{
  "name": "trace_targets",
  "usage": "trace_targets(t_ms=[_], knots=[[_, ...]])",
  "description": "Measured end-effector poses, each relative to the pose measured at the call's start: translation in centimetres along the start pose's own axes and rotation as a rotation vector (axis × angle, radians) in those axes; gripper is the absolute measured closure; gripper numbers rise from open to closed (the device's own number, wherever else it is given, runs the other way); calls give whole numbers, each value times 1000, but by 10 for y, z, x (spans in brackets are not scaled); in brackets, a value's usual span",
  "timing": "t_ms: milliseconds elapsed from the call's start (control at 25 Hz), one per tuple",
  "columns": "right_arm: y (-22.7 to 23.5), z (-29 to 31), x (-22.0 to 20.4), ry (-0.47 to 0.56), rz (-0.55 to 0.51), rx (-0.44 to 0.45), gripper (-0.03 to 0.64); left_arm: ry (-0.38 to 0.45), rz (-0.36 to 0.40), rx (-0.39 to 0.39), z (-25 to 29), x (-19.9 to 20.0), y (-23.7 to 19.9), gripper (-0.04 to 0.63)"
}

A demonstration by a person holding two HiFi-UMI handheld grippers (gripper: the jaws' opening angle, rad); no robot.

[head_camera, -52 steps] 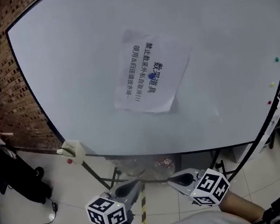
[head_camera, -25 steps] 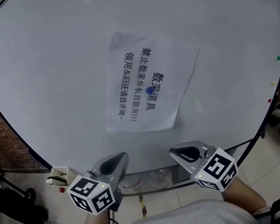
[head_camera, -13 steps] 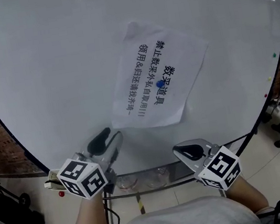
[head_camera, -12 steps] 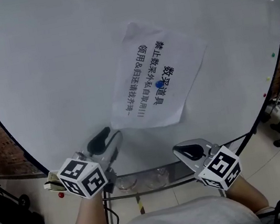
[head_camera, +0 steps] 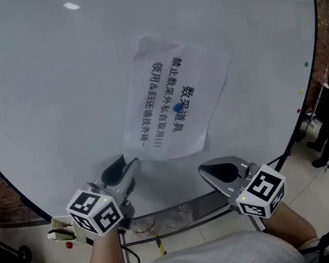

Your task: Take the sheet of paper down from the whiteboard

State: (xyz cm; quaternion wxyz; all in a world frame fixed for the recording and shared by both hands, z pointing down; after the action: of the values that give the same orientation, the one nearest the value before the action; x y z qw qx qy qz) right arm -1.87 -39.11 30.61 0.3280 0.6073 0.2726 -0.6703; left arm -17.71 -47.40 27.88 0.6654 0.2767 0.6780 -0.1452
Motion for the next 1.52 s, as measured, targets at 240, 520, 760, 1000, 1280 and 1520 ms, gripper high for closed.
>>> trace_targets(t_ms=[240, 520, 760, 1000, 1280, 1520], knots=[[3, 20, 44, 99, -138, -89, 618, 20, -23, -47, 2, -1, 0, 589], [16, 36, 108, 211, -357, -297, 538, 43, -30, -99, -2, 4, 7, 591], [23, 43, 132, 277, -481, -445, 531, 50, -24, -123, -3, 5, 9, 591], [24, 53, 132, 248, -523, -515, 535, 43, -17, -132, -6, 6, 9, 592], [26, 57, 129, 266, -520, -532, 534, 43, -24, -134, -8, 6, 6, 592], [34, 56, 130, 283, -489, -506, 534, 13, -16, -106, -8, 4, -3, 594]])
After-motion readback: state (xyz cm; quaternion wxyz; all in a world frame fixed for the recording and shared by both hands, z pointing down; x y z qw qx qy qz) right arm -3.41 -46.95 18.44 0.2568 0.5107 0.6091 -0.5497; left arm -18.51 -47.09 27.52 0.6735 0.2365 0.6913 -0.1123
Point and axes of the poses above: the fingertips, and each gripper's own axes: z forward along the fingers, y to its right, x out of its top, the point moved 2 cm from there along -z, backward along the fingers, and after that the axes turned 13 degrees about z, right-handed, at the moved point
